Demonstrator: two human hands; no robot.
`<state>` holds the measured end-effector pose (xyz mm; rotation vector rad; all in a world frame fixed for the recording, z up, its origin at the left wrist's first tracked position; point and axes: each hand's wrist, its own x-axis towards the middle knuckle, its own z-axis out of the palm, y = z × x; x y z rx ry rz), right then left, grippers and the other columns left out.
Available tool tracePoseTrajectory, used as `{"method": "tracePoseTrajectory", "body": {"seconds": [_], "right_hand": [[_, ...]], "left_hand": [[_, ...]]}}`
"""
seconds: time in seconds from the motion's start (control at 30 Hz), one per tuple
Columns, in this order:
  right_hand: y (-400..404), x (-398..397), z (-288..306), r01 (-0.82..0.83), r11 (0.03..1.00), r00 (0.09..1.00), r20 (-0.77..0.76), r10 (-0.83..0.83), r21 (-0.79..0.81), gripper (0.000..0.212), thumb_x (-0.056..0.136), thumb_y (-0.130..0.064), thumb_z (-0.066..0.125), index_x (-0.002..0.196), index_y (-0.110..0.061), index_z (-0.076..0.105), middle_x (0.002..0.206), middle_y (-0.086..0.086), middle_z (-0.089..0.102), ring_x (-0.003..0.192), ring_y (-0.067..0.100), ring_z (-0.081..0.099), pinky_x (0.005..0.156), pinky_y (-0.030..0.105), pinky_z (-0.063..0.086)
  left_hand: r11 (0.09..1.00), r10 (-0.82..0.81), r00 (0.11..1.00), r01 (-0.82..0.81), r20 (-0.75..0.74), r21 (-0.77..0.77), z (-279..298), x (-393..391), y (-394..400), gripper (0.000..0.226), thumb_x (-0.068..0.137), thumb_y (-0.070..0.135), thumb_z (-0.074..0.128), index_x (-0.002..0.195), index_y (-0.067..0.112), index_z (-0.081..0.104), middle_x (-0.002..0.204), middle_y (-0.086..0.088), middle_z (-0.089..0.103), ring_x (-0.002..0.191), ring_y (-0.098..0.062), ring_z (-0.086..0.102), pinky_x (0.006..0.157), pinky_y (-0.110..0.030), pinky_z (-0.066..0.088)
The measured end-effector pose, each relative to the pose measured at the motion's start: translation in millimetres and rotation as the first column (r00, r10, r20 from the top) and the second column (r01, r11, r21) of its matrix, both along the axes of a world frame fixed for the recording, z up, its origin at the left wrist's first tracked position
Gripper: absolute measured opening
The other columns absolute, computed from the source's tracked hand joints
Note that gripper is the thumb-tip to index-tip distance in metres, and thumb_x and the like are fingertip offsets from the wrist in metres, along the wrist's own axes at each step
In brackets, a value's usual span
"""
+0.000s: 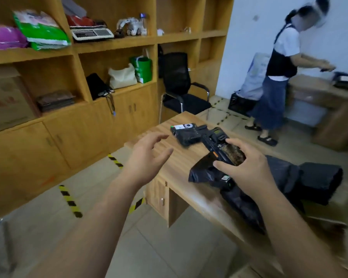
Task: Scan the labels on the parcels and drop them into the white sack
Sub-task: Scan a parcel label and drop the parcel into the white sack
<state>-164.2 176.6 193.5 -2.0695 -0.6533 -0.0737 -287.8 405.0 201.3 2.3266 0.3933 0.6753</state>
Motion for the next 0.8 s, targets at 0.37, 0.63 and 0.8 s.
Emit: {"method": "tracePoseTrajectory", "body": {"seconds": [0.37, 0.63, 0.8], "right_hand": [[-13.1, 70.0, -28.4, 0.378, 0.924, 0.923, -0.060, -0.381, -0.062, 0.061, 0.071, -0.032, 0.088, 0.125, -0.034, 0.061, 0.104, -0.025, 0.056, 0.100, 0.005, 0.056, 0.084, 0.021, 0.041], [-2.9, 162.6, -68.6, 0.442, 0.892, 0.887, -0.097, -0.451, -0.095, 0.063, 0.069, -0.034, 0.086, 0.127, -0.035, 0.061, 0.111, -0.014, 0.058, 0.102, 0.009, 0.057, 0.085, 0.027, 0.046], [-2.6, 232.8, -87.7, 0.491, 0.865, 0.857, -0.118, -0.501, -0.107, 0.064, 0.067, -0.038, 0.086, 0.126, -0.036, 0.061, 0.112, -0.014, 0.057, 0.104, 0.008, 0.054, 0.086, 0.028, 0.042]], "left_hand": [[0.934, -0.354, 0.935, 0.352, -0.021, -0.065, -42.4, 157.3, 33.3, 0.035, 0.091, 0.027, 0.068, 0.125, 0.021, 0.062, 0.121, 0.011, 0.060, 0.110, -0.004, 0.053, 0.098, -0.024, 0.043], [0.894, -0.448, 0.887, 0.439, -0.118, -0.089, -81.7, 274.2, 37.5, 0.032, 0.089, 0.026, 0.069, 0.120, 0.021, 0.065, 0.111, 0.015, 0.061, 0.110, -0.008, 0.058, 0.099, -0.036, 0.048], [0.879, -0.474, 0.854, 0.472, -0.216, -0.065, -95.3, 360.8, 38.2, 0.034, 0.091, 0.026, 0.067, 0.124, 0.017, 0.063, 0.116, 0.010, 0.061, 0.112, -0.009, 0.057, 0.099, -0.027, 0.045]]}}
